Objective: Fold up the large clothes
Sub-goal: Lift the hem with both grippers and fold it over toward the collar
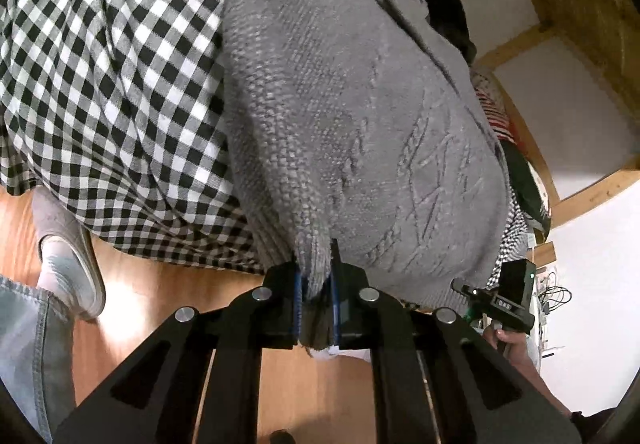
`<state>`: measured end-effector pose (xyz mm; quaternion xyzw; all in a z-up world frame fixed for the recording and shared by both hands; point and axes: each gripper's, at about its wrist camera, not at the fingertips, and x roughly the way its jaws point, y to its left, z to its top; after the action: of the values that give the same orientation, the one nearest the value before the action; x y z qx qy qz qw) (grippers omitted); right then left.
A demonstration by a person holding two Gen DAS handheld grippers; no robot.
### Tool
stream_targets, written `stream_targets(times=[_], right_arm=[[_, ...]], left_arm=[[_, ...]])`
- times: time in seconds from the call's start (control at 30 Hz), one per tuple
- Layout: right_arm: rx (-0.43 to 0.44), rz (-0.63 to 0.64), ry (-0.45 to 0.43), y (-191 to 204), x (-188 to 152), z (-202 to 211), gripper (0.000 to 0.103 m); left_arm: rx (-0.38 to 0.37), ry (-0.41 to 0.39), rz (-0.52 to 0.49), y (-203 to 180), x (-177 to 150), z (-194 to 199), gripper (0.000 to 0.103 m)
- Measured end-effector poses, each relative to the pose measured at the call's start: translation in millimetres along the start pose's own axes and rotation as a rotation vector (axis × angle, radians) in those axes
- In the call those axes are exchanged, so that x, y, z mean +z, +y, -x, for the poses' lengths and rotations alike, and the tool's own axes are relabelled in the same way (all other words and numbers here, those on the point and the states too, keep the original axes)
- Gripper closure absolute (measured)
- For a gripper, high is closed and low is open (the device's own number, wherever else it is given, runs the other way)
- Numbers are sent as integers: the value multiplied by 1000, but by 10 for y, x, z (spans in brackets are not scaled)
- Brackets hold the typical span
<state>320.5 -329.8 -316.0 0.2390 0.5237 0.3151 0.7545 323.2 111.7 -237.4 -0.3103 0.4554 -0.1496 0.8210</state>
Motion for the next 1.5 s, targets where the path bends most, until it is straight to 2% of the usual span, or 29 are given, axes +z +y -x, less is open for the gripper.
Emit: stream_targets(times=[0.13, 0.2, 0.33, 0.53, 0.67, 0.87, 1.1, 1.33, 1.5], right_arm=[[177, 37, -73, 270, -1, 230, 84], [250, 9, -119, 273, 16, 377, 84], [392, -59, -218, 244, 92, 624, 84], [464, -86, -274, 302, 361, 786, 84], [504, -56, -303, 416, 762, 878, 84], [531, -27, -342, 562, 1588, 855, 84], [499, 8, -403, 653, 2480, 870, 84], [437, 28, -423, 702, 3380, 774, 84], [373, -32, -410, 552, 4114, 500, 84]], left_arm=[[-31, -29, -21, -46, 33, 197, 94], [-56, -51, -21, -110, 89, 300, 94], [-152, -129, 12, -172, 266, 594, 94], [-187, -173, 12, -215, 500, 741, 94], [-194, -224, -6, -255, 827, 844, 94], [-169, -307, -75, -546, 1438, 904, 94], [-138, -351, -130, -826, 2250, 814, 94], [-99, -357, -171, -987, 3130, 561, 94], [-56, -329, -182, -1025, 3813, 232, 94]])
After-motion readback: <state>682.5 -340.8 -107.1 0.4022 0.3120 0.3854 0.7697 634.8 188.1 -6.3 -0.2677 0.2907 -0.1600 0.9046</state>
